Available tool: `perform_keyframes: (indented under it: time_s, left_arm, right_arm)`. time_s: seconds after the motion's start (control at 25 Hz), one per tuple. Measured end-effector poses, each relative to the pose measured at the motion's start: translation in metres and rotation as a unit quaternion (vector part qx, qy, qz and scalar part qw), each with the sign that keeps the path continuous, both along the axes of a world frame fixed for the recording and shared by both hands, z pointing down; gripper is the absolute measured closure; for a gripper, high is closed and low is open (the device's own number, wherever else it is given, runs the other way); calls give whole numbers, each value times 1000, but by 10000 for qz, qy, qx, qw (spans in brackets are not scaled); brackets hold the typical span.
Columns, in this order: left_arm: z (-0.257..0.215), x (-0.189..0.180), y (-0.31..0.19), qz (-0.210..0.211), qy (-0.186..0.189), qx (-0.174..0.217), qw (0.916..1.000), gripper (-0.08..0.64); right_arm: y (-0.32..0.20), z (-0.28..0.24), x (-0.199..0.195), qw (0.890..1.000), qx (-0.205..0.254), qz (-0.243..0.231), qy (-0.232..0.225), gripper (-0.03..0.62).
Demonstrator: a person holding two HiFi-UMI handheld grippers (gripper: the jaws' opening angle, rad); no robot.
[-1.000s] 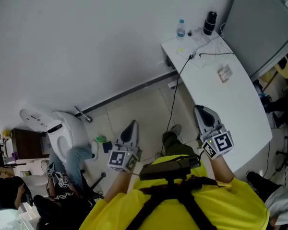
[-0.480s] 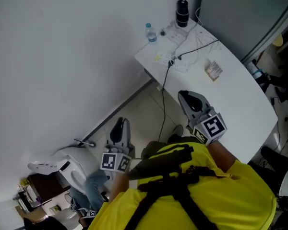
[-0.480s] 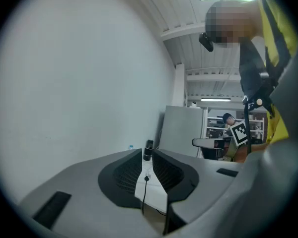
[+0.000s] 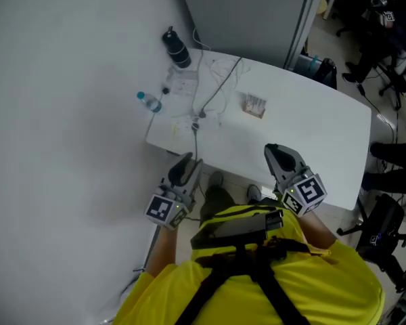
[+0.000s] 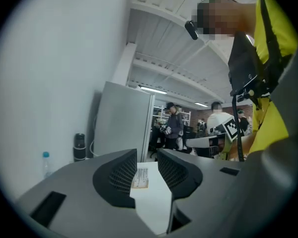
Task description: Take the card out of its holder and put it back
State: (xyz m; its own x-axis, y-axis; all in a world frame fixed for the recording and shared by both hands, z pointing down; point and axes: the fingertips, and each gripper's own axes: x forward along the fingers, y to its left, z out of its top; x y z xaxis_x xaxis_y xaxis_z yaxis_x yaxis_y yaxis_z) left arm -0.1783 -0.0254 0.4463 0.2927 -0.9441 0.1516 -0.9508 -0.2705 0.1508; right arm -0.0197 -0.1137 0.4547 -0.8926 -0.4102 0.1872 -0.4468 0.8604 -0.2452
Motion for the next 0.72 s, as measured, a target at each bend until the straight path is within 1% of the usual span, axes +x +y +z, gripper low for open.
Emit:
perform_keyframes:
  time_s: [0.08,0.16,0.2,0.28,0.4,0.48,0.52,0.6,0.64,0.68,0.72]
  left_arm:
    - [-5,0,-40,572,-137,12,9983,437]
    - [-10,-2,-72,880,-305,11,9957,439]
    - [-10,-3,-85,974,-396,14,9945,437]
    - [-5,-5,-107,1082,-596,24,9923,439]
    - [17,-7,-138,1106,-843,-108,9902,437]
    - [41,-3,-156,1367,-876,-246,9864,437]
    - [56,1,-166,1585,-916,-314,9826,437]
    - [88,10,-188,2099,-1132,-325,9706,437]
    - [102,15,-200,2379,-1307,-224,9622,437]
    - [114,20,-210,2675,-1503,-97,9517,450]
    - [125,26,-217,2995,-1668,-21,9394,466]
  right_arm:
    - [-17,-2,9,9974,50,716,17,588]
    - [-30,-7,15,9900,105,1406,-36,588]
    - [-32,-10,16,9859,166,1666,-71,588]
    - [-31,-13,18,9785,275,2045,-74,588]
    - [-26,-6,20,9674,205,2524,23,588]
    - [-21,3,21,9596,120,2811,86,588]
    - [-18,9,21,9556,87,2945,111,588]
    - [-11,24,23,9466,-20,3220,136,588]
    - [-7,32,24,9415,-125,3364,133,588]
    - [-1,41,27,9362,-266,3501,133,588]
    - [6,51,30,9311,-427,3619,143,588]
